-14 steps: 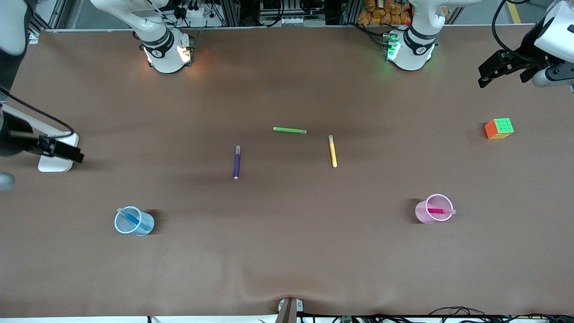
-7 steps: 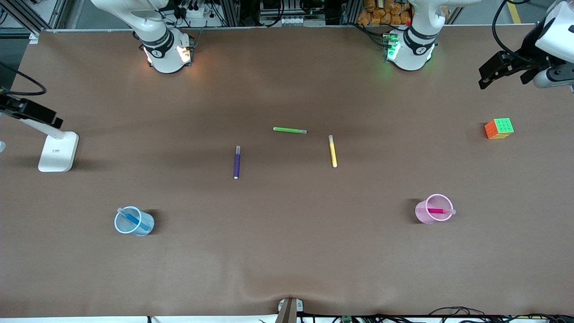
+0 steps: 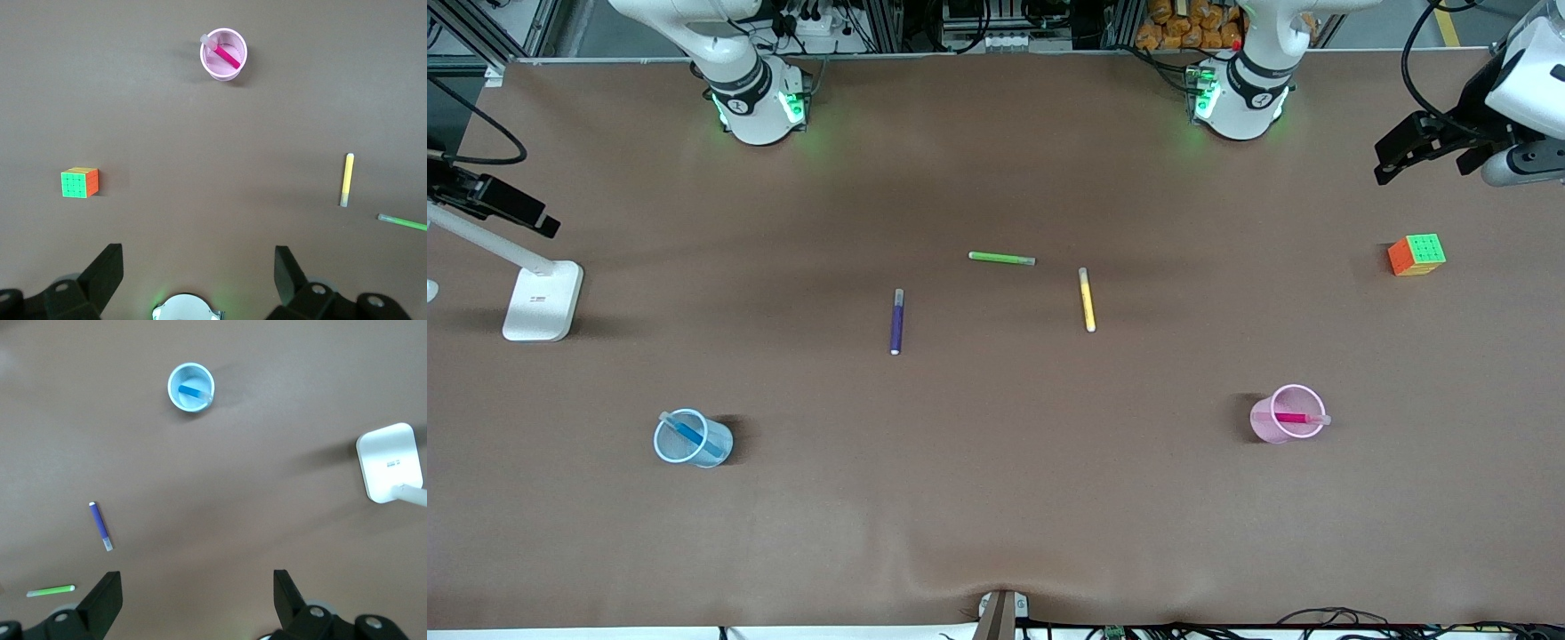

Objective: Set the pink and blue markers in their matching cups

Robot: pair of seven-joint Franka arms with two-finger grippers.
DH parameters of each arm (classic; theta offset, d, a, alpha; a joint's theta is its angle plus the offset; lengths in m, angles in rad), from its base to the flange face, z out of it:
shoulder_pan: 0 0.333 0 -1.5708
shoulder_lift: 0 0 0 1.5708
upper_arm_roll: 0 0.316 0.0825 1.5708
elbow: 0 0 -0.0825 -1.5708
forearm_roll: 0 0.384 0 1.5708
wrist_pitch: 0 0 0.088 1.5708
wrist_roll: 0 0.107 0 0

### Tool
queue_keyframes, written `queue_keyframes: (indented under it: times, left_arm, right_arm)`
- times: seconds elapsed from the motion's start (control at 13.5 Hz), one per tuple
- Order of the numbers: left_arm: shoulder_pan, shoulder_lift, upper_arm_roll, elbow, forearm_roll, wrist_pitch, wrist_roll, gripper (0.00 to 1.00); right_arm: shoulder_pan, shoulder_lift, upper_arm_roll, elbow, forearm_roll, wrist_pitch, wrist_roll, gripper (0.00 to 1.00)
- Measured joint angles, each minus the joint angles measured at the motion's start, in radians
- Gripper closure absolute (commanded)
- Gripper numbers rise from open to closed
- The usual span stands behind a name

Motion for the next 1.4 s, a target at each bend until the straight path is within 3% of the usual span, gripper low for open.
queue_keyframes:
  times: [0.37,1.4]
  left_arm:
    - [0.000,0.002,0.004,0.007,0.000,0.000,0.001,0.00]
    - [-0.001,0.009,0.006,0.007,0.000,-0.008,0.001,0.00]
  right_arm:
    - [0.011,0.000,-0.001,0.091,-0.022,-0.065,0.000,0.00]
    - [0.019,0.005,0.000,0.094,-0.026,-0.074,0.001,0.00]
